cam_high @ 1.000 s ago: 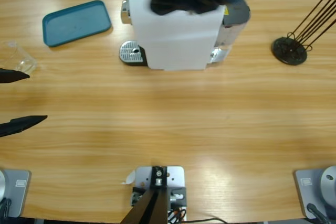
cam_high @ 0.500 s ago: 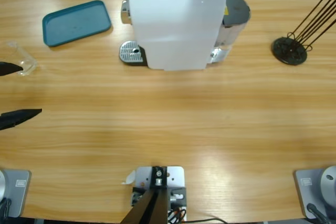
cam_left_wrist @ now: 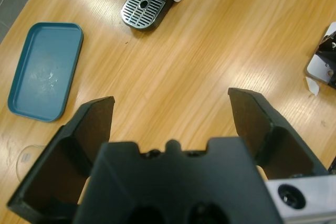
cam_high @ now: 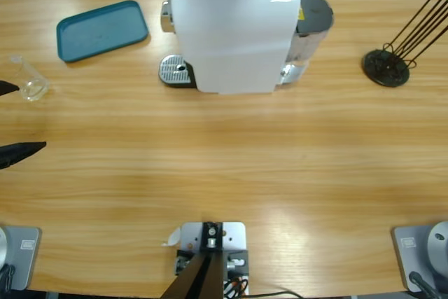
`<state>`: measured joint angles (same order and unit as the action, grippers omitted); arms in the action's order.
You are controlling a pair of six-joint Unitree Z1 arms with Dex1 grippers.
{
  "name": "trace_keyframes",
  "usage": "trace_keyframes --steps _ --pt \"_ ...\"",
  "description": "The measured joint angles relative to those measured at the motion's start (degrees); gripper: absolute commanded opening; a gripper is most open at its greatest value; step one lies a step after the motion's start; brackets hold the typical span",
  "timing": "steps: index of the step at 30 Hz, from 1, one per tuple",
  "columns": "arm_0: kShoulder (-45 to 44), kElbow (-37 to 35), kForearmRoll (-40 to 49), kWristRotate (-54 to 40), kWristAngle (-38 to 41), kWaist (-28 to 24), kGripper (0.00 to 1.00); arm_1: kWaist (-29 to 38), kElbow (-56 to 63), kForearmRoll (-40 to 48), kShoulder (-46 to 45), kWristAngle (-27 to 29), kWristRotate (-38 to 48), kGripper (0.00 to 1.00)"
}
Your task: Pour coffee
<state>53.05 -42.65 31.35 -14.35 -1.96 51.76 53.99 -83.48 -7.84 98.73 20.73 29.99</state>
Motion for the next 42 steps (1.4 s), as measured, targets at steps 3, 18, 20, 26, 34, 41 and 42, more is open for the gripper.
trace_keyframes --steps 3,18,20,26,34,41,42 --pt "-0.2 0.0 0.5 0.0 0.0 0.0 0.936 0.0 0.5 2.9 1.6 -1.6 0.2 0.0" --pt "0.1 0.0 0.9 0.8 -0.1 0.0 0.936 0.2 10.8 15.2 6.4 -5.2 0.7 0.0" --pt "0.2 0.0 0.9 0.8 -0.1 0.0 0.936 0.0 10.7 15.0 6.6 -5.7 0.7 0.0" --pt "0.3 0.0 0.9 0.8 -0.1 0.0 0.939 -0.1 9.9 12.6 7.9 -6.5 0.7 0.0" --pt "0.3 0.0 0.8 2.2 -2.5 -0.6 0.959 -1.0 9.7 11.4 6.6 -7.3 -5.1 1.0" --pt "-1.1 0.4 0.1 13.0 -16.1 -16.8 0.982 -0.9 4.9 -3.0 -4.4 -9.2 -17.3 1.0" --pt "-1.1 0.6 -0.3 14.5 -16.8 -20.9 0.986 -0.4 3.5 -6.4 -6.6 -9.2 -18.5 1.0"
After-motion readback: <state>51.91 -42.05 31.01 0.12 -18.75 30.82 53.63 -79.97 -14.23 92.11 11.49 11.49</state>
